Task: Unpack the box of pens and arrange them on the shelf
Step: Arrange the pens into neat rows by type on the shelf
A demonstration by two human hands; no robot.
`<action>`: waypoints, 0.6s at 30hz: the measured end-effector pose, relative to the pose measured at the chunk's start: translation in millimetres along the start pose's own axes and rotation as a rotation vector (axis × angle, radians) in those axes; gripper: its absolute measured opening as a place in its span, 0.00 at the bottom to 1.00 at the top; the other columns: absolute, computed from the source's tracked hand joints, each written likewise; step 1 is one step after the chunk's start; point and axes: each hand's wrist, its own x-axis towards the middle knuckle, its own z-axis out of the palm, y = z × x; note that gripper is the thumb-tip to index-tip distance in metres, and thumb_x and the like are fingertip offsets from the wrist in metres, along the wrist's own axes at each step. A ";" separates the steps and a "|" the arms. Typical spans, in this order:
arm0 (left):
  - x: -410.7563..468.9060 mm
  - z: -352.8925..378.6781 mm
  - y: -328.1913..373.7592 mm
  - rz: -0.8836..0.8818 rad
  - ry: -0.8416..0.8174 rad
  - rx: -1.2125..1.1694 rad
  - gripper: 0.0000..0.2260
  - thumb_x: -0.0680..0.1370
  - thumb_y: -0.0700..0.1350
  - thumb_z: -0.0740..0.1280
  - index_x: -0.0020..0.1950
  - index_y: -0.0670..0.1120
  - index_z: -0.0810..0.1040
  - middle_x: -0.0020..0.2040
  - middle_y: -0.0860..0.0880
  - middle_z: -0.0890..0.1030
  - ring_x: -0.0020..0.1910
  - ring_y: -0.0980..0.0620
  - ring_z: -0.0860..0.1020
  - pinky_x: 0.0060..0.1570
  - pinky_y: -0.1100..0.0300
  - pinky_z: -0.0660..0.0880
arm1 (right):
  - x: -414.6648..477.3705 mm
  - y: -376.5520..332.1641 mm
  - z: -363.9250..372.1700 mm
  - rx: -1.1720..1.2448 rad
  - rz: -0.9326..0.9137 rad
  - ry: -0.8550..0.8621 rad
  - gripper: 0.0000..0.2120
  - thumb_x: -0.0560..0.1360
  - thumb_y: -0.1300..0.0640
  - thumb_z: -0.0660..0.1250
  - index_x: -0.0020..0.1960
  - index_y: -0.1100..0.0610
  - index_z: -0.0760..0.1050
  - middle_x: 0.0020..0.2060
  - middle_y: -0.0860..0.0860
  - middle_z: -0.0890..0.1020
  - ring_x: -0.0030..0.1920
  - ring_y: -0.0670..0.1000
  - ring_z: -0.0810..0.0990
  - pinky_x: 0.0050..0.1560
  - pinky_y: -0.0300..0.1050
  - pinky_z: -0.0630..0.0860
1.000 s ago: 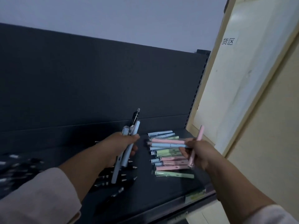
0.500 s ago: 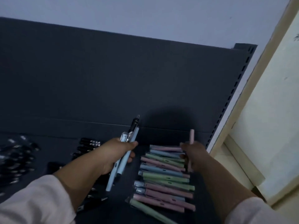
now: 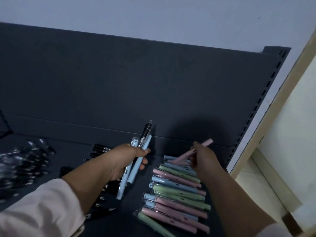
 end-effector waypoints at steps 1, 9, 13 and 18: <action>-1.2 0.6 0.5 0.003 -0.015 0.016 0.08 0.77 0.45 0.68 0.53 0.44 0.82 0.37 0.47 0.83 0.37 0.51 0.79 0.38 0.59 0.74 | -0.1 3.0 -0.7 0.059 0.017 -0.016 0.08 0.80 0.57 0.62 0.44 0.60 0.71 0.29 0.54 0.70 0.29 0.49 0.68 0.31 0.43 0.66; -3.9 0.4 3.0 0.014 -0.103 0.080 0.09 0.77 0.46 0.68 0.54 0.44 0.82 0.44 0.46 0.86 0.39 0.52 0.81 0.39 0.58 0.76 | -2.5 18.1 -17.7 0.020 0.117 0.041 0.11 0.77 0.62 0.67 0.57 0.66 0.73 0.35 0.58 0.75 0.33 0.53 0.76 0.26 0.43 0.69; -3.7 2.7 2.6 0.016 -0.132 0.093 0.09 0.77 0.47 0.68 0.53 0.46 0.83 0.41 0.47 0.85 0.38 0.52 0.80 0.39 0.59 0.76 | -6.2 19.4 -19.7 -0.124 -0.069 0.148 0.30 0.75 0.58 0.69 0.72 0.61 0.61 0.49 0.62 0.78 0.41 0.57 0.76 0.33 0.46 0.69; -5.7 7.2 3.4 0.021 -0.201 0.122 0.10 0.76 0.46 0.68 0.54 0.43 0.82 0.41 0.44 0.85 0.38 0.50 0.81 0.42 0.58 0.77 | -46.5 6.8 7.0 -0.228 -0.199 -0.203 0.11 0.78 0.53 0.66 0.60 0.51 0.74 0.53 0.47 0.80 0.41 0.48 0.80 0.40 0.43 0.72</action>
